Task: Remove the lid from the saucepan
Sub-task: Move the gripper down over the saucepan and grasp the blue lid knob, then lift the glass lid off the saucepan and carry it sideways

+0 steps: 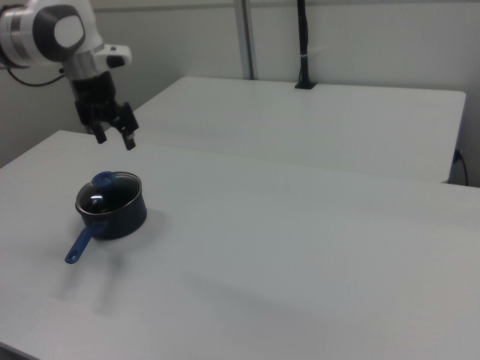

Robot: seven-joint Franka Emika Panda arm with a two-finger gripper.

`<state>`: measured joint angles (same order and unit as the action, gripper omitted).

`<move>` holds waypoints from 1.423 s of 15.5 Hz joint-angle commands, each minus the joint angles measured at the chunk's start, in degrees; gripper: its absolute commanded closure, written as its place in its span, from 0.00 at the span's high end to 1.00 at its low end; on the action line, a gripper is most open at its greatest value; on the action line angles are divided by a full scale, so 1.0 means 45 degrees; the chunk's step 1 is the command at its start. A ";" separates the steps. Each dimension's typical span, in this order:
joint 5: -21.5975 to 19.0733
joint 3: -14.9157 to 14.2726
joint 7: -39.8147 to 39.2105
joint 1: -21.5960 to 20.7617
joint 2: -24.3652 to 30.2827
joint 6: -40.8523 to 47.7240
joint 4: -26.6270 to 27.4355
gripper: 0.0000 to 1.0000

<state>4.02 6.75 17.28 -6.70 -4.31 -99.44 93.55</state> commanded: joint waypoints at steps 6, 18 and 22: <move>0.0319 -0.0015 0.4888 -0.1870 -0.2770 -0.2549 -0.0496 1.00; 0.0318 0.0219 0.6140 -0.2339 -0.4003 -0.3742 -0.0379 0.93; 0.0318 0.0278 0.6042 -0.2339 -0.3983 -0.3625 -0.0359 0.73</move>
<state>4.82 7.78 43.50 -16.84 -22.22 -115.71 91.99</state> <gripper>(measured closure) 0.115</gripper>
